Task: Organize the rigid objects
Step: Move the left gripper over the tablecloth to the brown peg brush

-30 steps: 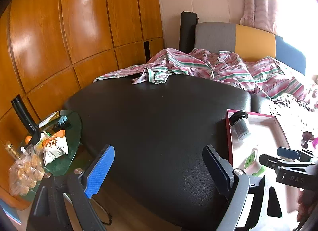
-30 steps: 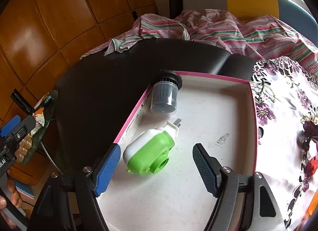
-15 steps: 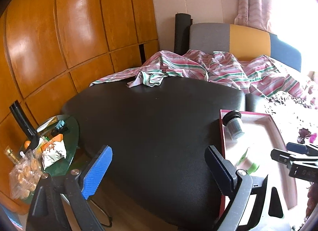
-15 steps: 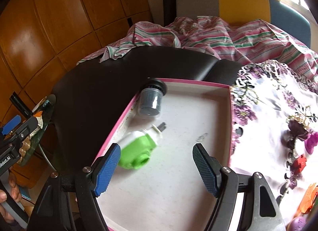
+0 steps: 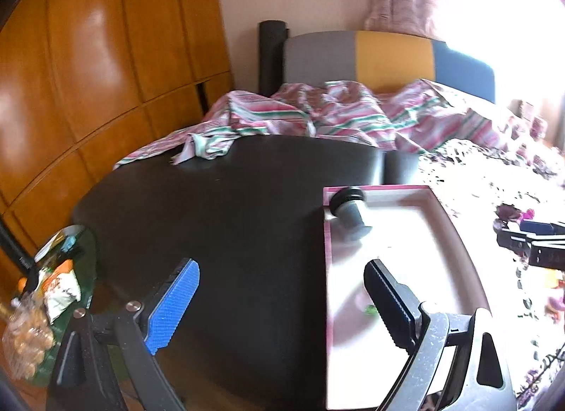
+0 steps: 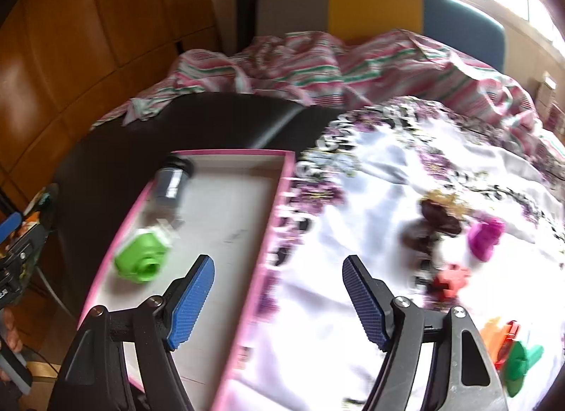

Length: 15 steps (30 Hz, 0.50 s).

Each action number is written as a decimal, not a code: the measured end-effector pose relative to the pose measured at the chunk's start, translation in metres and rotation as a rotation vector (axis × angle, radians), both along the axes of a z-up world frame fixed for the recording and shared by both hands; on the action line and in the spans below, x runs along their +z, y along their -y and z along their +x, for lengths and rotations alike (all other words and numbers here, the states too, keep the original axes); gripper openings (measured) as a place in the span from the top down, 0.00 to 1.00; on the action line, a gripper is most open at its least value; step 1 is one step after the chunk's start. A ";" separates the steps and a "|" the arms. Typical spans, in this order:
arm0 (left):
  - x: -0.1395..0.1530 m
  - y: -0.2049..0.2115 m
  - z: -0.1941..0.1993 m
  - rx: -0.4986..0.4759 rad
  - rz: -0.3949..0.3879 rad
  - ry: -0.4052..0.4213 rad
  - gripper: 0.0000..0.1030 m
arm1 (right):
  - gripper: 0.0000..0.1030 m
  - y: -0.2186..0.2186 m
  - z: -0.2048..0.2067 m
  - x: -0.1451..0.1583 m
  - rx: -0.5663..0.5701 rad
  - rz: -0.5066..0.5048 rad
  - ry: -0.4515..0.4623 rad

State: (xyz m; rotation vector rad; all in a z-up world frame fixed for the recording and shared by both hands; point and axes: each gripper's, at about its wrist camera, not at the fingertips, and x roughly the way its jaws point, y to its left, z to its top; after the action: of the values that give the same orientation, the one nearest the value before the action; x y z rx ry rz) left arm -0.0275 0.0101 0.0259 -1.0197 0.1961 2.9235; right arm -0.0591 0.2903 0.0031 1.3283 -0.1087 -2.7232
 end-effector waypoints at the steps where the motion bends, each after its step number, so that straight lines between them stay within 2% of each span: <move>1: 0.000 -0.005 -0.001 -0.012 -0.001 0.003 0.08 | 0.26 -0.008 0.000 0.000 -0.014 0.007 0.002; 8: -0.002 -0.046 -0.007 -0.102 0.003 0.029 0.08 | 0.26 -0.068 0.003 -0.002 -0.132 0.041 0.000; 12: -0.004 -0.071 -0.010 -0.156 0.013 0.053 0.08 | 0.26 -0.107 0.003 -0.004 -0.233 0.020 -0.019; 15: -0.006 -0.088 -0.011 -0.186 0.013 0.067 0.08 | 0.26 -0.133 0.007 -0.010 -0.310 -0.032 -0.024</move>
State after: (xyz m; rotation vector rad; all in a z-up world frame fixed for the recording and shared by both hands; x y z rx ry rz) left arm -0.0388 0.0981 0.0203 -1.0360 0.2548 2.7169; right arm -0.0525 0.4229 -0.0069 1.3721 -0.3849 -2.9721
